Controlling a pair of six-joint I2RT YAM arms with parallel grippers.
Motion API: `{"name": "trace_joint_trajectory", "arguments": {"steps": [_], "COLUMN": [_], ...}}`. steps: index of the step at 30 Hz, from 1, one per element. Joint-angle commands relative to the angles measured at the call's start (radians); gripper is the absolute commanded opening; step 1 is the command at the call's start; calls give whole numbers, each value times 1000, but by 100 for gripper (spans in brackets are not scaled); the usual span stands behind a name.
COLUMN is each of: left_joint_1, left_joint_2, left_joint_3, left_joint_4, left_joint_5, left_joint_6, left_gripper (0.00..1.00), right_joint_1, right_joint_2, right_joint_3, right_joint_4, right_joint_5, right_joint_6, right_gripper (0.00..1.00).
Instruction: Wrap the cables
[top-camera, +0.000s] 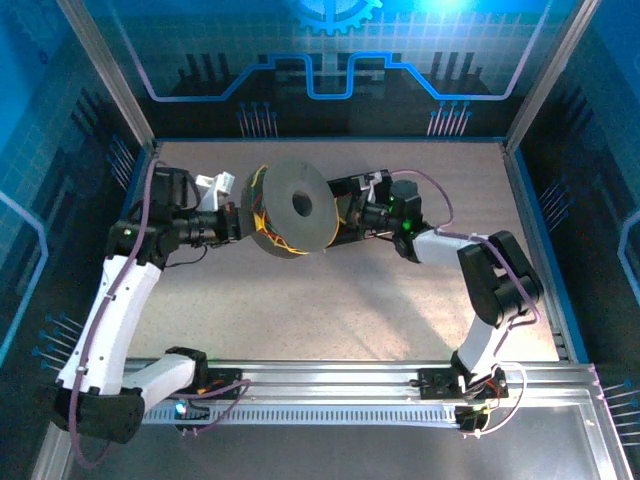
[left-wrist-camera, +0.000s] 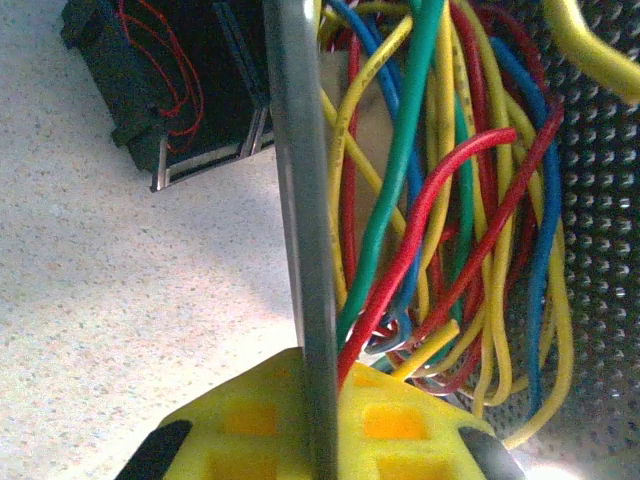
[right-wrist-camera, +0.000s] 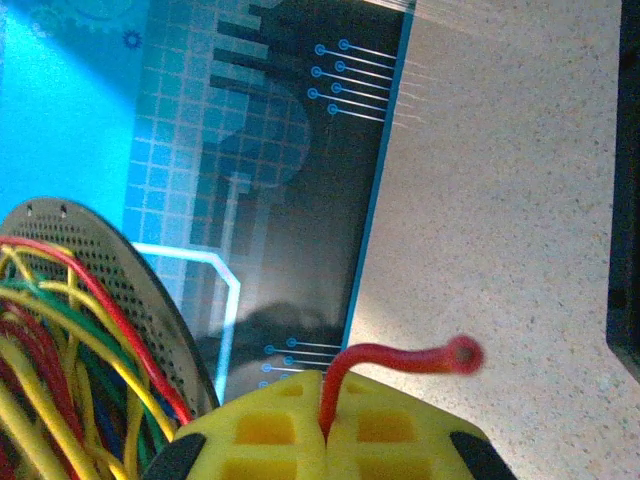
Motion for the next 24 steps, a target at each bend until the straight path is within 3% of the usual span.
{"name": "trace_joint_trajectory", "arguments": {"steps": [1, 9, 14, 20, 24], "left_joint_1": [-68, -154, -173, -173, -173], "left_joint_2": [-49, 32, 62, 54, 37], "left_joint_3": [84, 115, 125, 132, 139], "left_joint_4": [-57, -110, -131, -118, -112], "left_joint_5": [75, -118, -236, -220, -209], "left_joint_6": [120, 169, 176, 176, 177], "left_gripper": [0, 0, 0, 0, 0], "right_joint_1": [-82, -86, -86, -87, -107], "right_joint_2": [7, -106, -158, -252, -296], "right_joint_3": [64, 99, 76, 40, 38], "right_joint_4": [-102, -188, -123, -279, -394], "right_joint_5": [57, 6, -96, -101, -88], "right_joint_6": [14, -78, -92, -251, -321], "right_gripper": [0, 0, 0, 0, 9]}}
